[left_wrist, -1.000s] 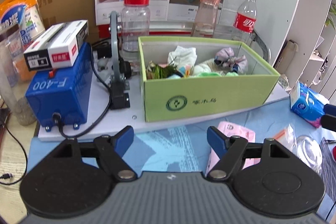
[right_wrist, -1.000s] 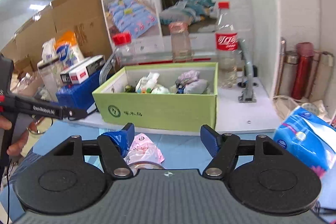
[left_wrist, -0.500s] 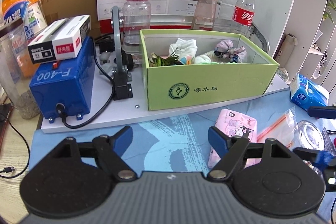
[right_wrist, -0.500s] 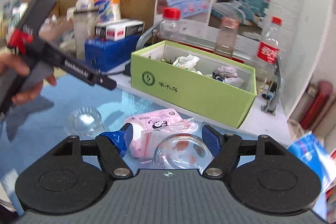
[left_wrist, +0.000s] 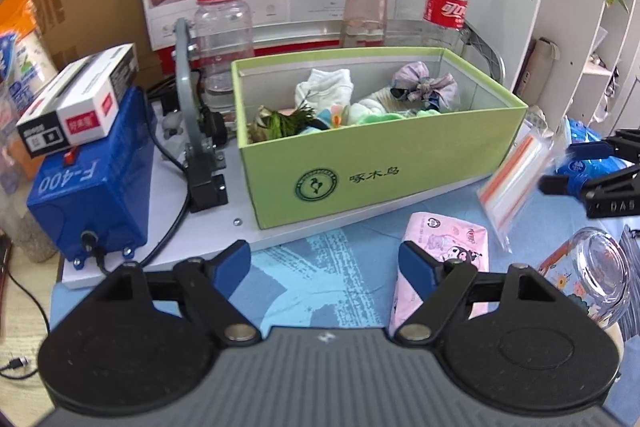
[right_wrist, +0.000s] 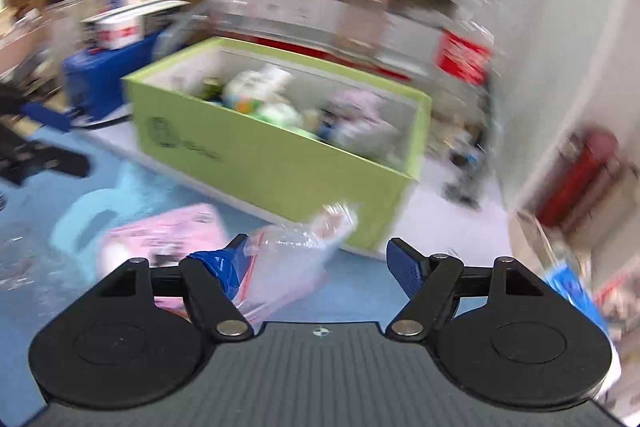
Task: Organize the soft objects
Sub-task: 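Move left tool to pink Kuromi tissue pack while right tool approaches clear zip bag, then position left tool around the pink tissue pack and close on it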
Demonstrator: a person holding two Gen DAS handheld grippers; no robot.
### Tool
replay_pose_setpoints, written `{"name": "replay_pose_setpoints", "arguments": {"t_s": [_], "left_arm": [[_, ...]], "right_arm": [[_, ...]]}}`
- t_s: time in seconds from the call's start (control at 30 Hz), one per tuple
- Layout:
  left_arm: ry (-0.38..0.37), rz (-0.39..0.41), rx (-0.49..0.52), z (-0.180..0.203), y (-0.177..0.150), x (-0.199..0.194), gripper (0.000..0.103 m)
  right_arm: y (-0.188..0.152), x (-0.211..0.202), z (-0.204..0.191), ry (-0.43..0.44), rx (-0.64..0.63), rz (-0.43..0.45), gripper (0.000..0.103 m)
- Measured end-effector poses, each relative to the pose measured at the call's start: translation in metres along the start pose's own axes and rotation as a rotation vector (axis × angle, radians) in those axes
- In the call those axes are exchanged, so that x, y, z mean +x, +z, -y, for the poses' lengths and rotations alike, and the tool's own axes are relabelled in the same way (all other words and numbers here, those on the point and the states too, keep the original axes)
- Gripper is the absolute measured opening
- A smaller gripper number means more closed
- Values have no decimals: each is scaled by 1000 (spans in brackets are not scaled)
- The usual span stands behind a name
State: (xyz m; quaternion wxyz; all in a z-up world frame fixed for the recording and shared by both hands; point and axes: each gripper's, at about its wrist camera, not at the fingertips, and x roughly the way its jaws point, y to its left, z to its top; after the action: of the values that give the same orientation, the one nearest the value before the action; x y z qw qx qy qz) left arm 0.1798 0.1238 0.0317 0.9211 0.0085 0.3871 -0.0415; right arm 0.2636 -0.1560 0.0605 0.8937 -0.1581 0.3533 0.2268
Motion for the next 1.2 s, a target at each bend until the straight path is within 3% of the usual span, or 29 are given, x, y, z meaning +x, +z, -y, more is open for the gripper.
{"name": "replay_pose_setpoints", "arguments": {"t_s": [0.1, 0.17, 0.23, 0.3, 0.37, 0.5, 0.73, 0.87, 1.07, 1.2], "left_arm": [[-25, -29, 48, 16, 9, 12, 82], [-69, -70, 105, 33, 14, 24, 88], [-122, -109, 173, 52, 17, 37, 103], [-142, -151, 242, 70, 17, 50, 102], [-111, -183, 305, 84, 15, 63, 102], [-84, -251, 312, 84, 17, 84, 102], [-122, -343, 353, 87, 24, 99, 102], [-120, -399, 324, 75, 30, 106, 102], [-19, -363, 224, 27, 19, 93, 101], [-124, -291, 108, 12, 28, 66, 102]], "right_arm": [[-23, -14, 27, -129, 109, 32, 61], [-38, -35, 39, -158, 190, 97, 61], [-54, -58, 46, -110, 280, 179, 61], [-69, -75, 51, -64, 371, 245, 61], [-83, -88, 54, -27, 441, 287, 61], [-97, -95, 59, -7, 491, 291, 61], [-98, -88, 66, -2, 537, 280, 61], [-96, -92, 62, 19, 536, 288, 61], [-92, -97, 58, 22, 513, 299, 61], [-90, -95, 56, 40, 523, 304, 61]]}}
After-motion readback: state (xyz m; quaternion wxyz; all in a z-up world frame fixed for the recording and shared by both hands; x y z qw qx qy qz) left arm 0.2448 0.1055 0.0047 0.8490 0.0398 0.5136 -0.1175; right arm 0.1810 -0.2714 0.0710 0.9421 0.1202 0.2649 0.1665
